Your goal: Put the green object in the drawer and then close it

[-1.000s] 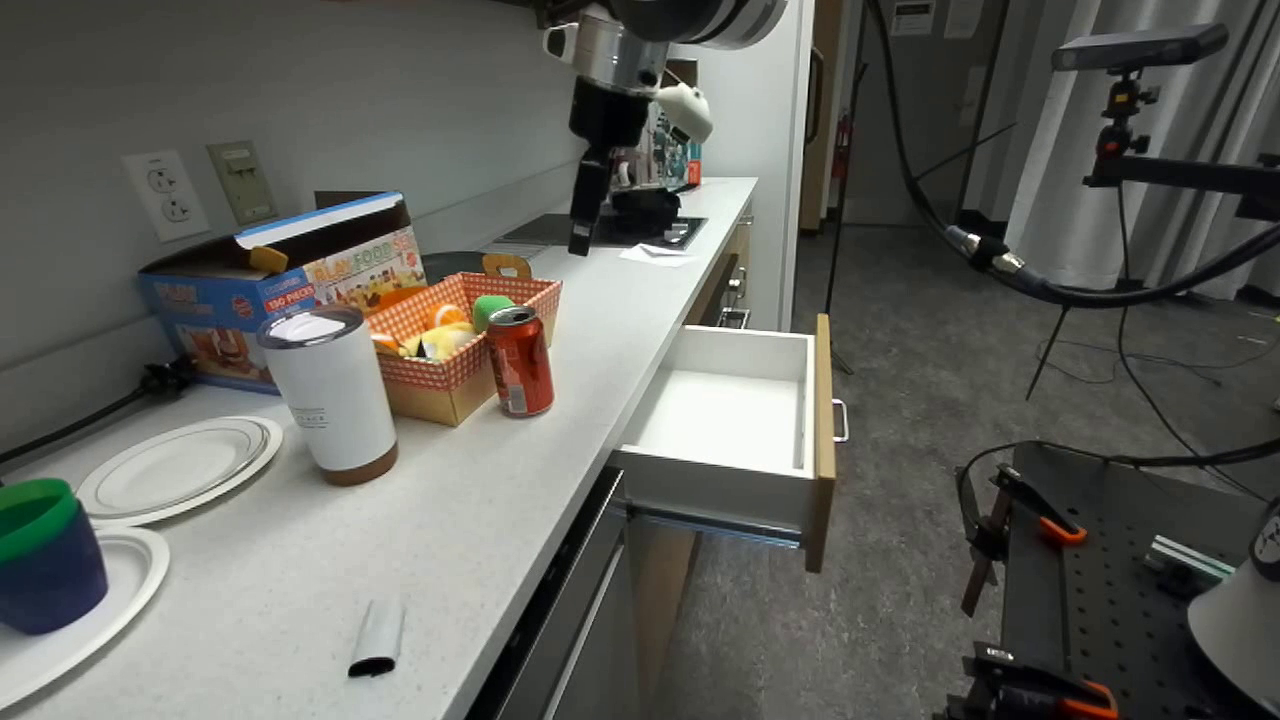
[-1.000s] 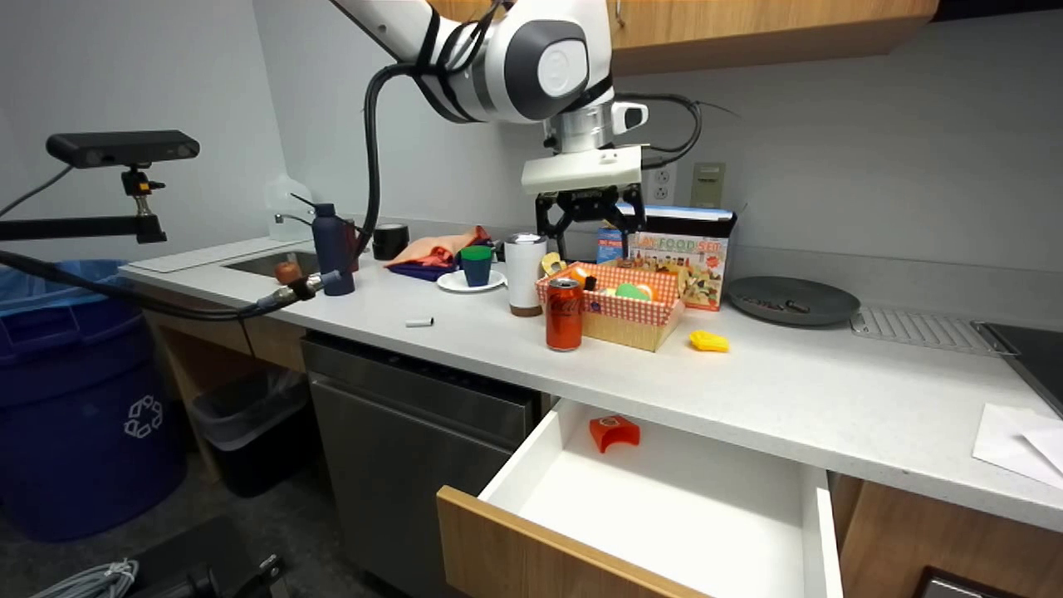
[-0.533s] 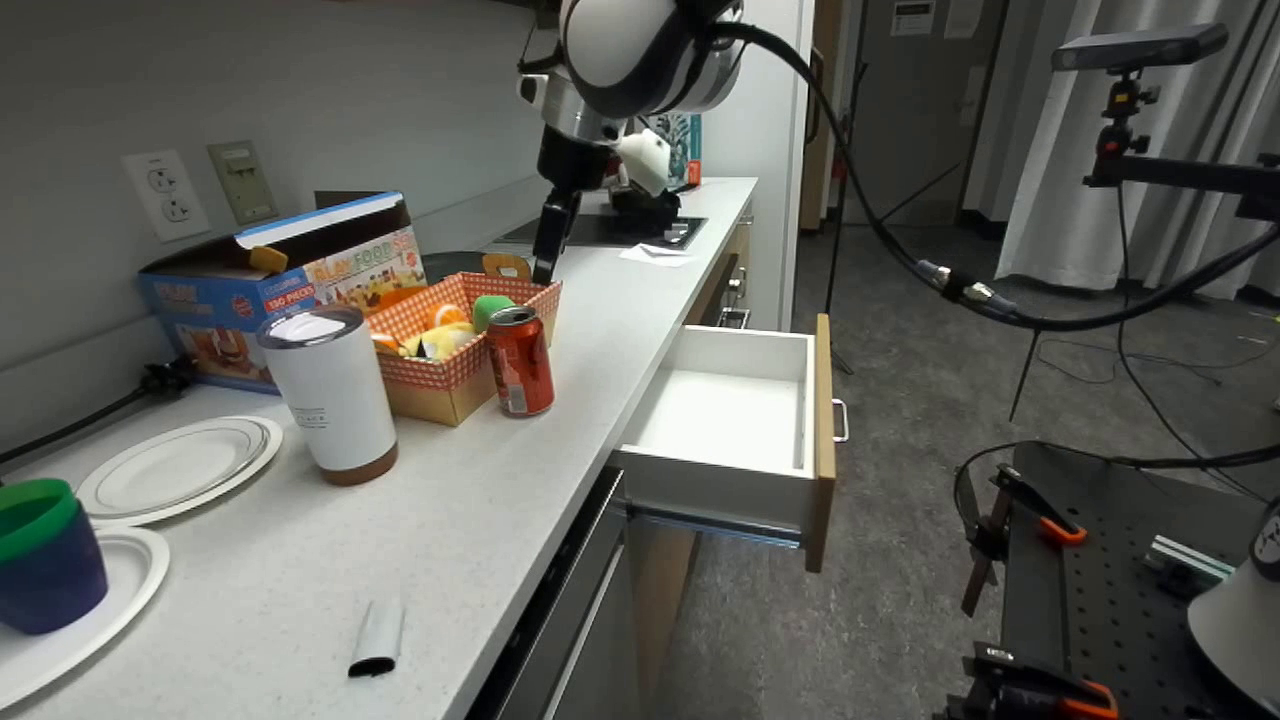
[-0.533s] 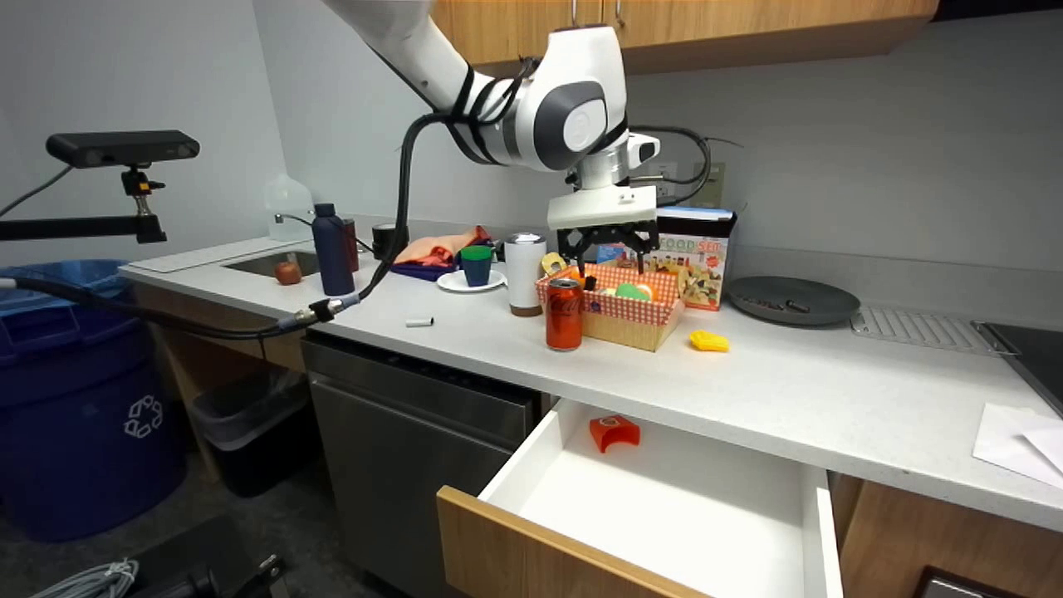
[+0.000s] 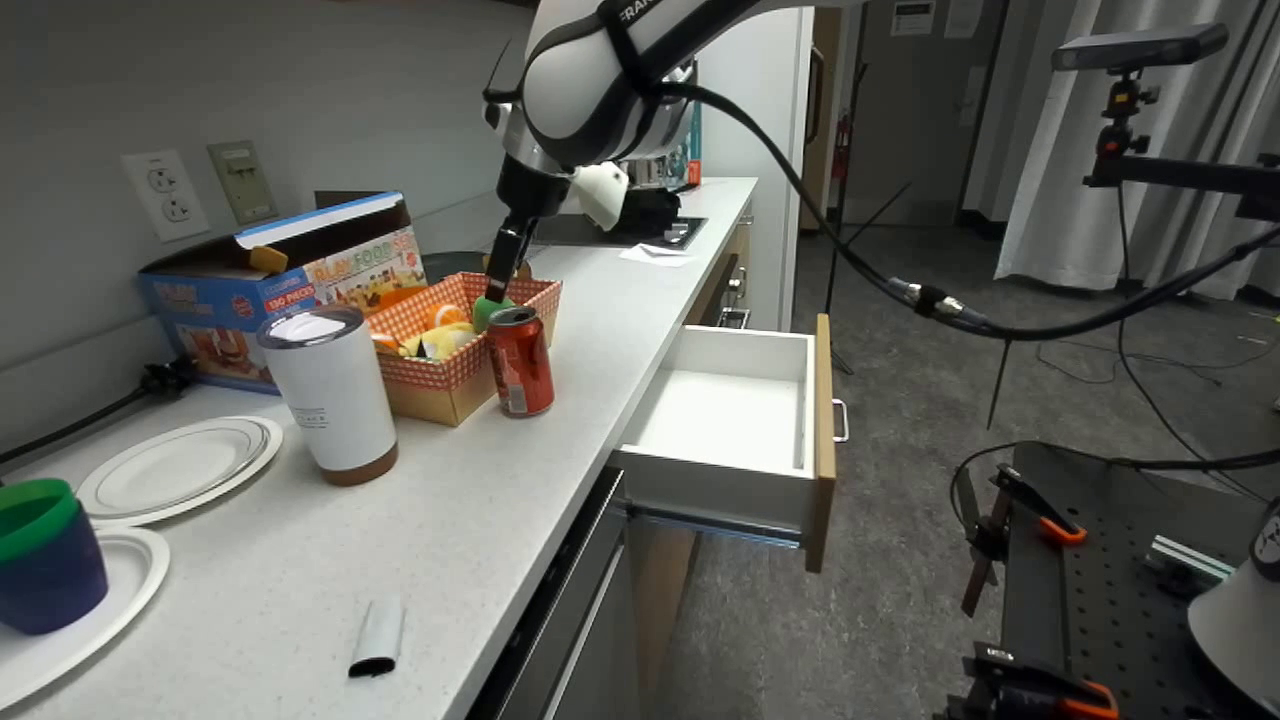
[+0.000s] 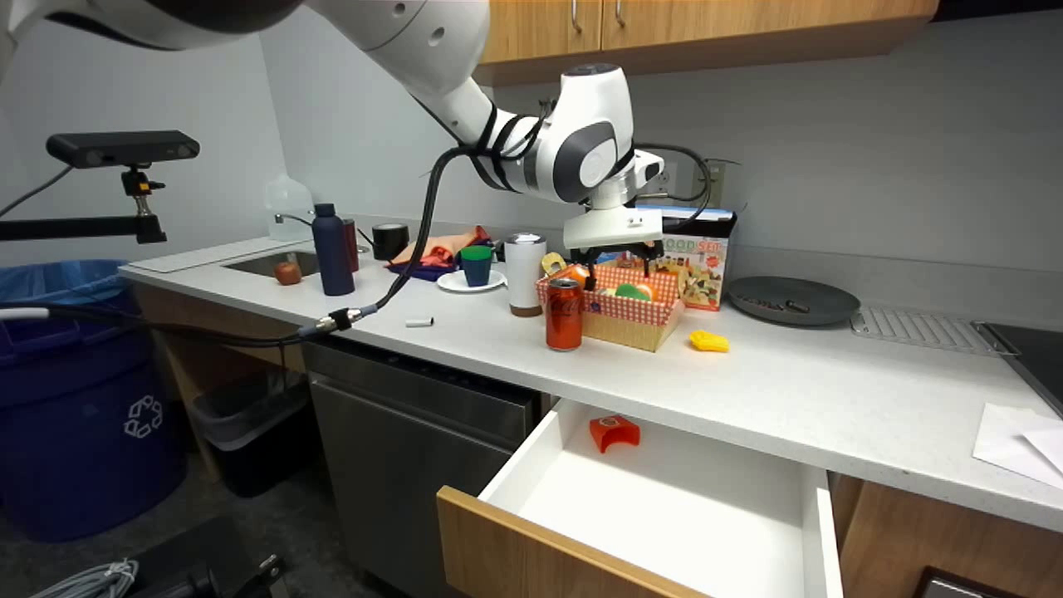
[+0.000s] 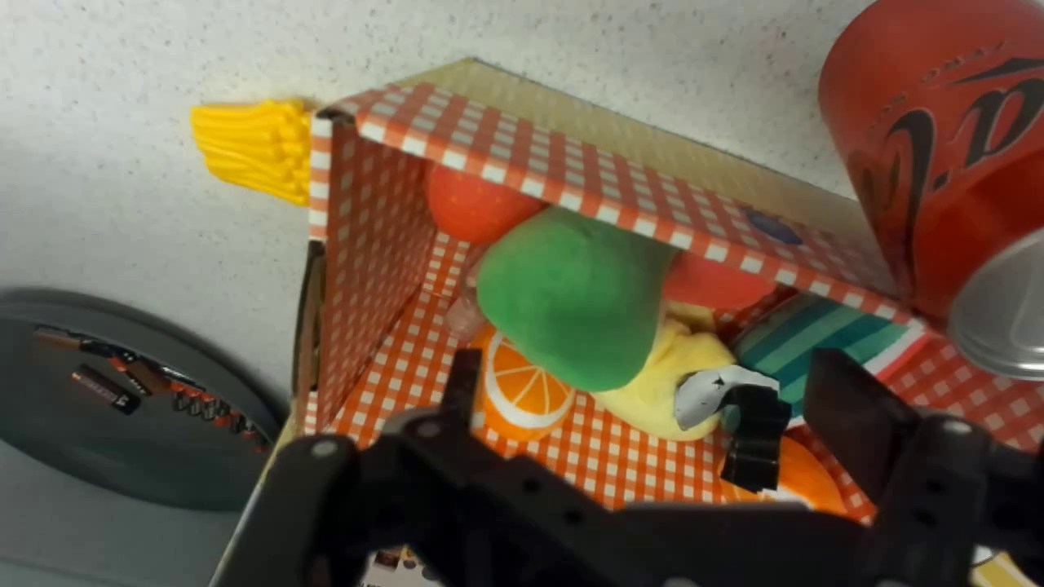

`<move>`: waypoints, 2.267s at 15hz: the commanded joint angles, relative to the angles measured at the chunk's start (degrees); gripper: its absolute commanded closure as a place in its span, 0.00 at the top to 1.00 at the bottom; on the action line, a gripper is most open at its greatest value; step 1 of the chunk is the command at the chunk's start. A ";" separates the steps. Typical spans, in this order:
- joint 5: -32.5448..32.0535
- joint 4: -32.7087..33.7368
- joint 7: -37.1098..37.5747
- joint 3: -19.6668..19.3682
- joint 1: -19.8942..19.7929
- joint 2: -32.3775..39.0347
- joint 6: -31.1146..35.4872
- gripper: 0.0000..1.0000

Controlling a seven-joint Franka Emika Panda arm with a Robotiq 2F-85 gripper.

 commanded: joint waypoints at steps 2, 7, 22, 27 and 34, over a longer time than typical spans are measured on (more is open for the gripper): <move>-4.03 5.60 1.16 0.03 -0.66 5.59 3.65 1.00; -5.12 7.81 3.07 0.55 -1.15 9.22 3.05 0.89; -4.27 11.08 3.86 2.44 -1.86 5.48 0.79 0.01; -5.27 6.55 4.25 0.55 -2.11 -2.52 -3.88 0.03; -7.74 -8.37 7.93 -4.39 -2.43 -17.48 -9.88 0.03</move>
